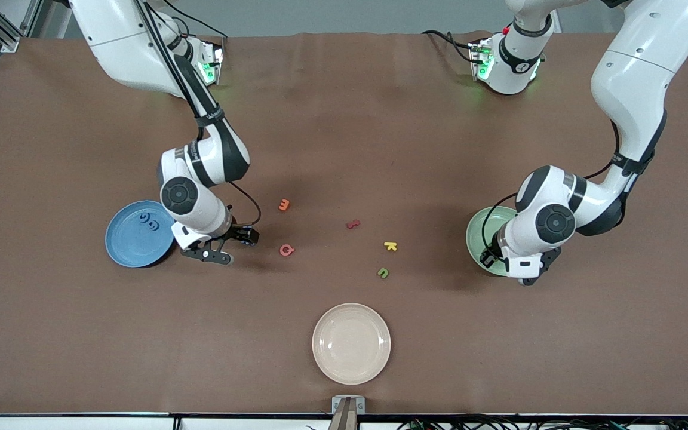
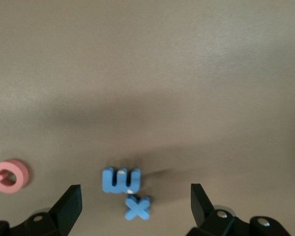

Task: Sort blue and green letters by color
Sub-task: 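Drop the N on the green plate while the right gripper reaches blue M, then grasp the blue M with the right gripper and lift it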

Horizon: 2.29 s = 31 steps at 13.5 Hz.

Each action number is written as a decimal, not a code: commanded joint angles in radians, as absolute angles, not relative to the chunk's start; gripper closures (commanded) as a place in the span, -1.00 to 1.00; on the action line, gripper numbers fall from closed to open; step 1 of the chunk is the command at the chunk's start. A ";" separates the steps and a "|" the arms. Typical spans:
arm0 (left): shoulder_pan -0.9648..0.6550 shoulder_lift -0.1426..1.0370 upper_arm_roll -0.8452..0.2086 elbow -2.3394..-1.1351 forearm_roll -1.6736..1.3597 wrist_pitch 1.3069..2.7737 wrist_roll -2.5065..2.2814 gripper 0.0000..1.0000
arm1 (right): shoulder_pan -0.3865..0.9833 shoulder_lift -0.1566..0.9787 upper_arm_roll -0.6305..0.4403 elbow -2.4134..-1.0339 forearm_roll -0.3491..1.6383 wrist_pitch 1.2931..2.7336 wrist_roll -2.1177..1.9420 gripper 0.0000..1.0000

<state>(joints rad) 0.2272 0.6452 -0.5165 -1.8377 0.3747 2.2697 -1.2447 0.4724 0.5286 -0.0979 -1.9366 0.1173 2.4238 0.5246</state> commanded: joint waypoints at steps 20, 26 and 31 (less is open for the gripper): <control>0.287 0.572 -0.526 -1.924 0.393 2.276 -1.193 -0.98 | 0.511 0.617 -0.104 -1.904 0.118 2.496 0.566 0.24; 0.262 0.566 -0.598 -1.850 0.387 2.250 -1.239 -0.99 | 0.497 0.611 -0.104 -1.901 0.118 2.487 0.549 0.66; 0.077 0.710 -0.598 -1.628 0.379 2.250 -1.481 -0.73 | 0.399 0.520 -0.112 -1.901 0.109 2.360 0.340 0.66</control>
